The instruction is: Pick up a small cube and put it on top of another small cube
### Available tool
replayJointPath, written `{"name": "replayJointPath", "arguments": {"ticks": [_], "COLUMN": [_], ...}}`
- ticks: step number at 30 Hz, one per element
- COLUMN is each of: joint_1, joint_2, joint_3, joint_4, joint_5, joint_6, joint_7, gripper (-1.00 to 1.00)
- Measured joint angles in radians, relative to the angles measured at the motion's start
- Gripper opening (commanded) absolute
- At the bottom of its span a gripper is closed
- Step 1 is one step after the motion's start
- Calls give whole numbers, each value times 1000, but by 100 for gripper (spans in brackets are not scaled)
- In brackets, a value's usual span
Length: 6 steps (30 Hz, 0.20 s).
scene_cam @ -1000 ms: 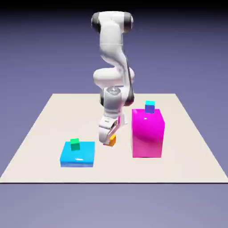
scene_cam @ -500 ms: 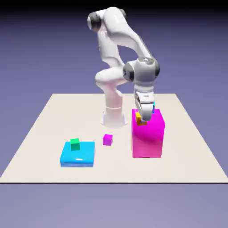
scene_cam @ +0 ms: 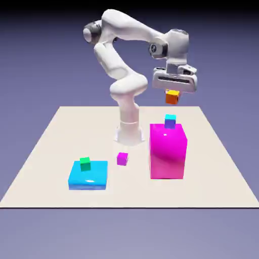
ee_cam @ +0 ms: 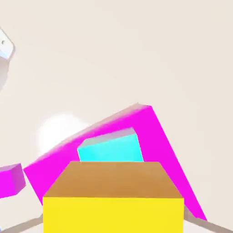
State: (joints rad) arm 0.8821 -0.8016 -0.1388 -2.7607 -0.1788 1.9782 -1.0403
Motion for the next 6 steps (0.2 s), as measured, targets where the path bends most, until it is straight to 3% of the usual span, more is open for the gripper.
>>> {"name": "replayJointPath", "arguments": {"ticks": [2,3,6], "joint_1": [-6,-9,-6], "joint_2": [26,37,24], "joint_3": [-10,-15,-9], "joint_4": [-61,-85,-55], "joint_5": [-12,-17,-10], "joint_6": [87,122,79], "joint_7": [3,4,2], "gripper": [-100,100,100]}}
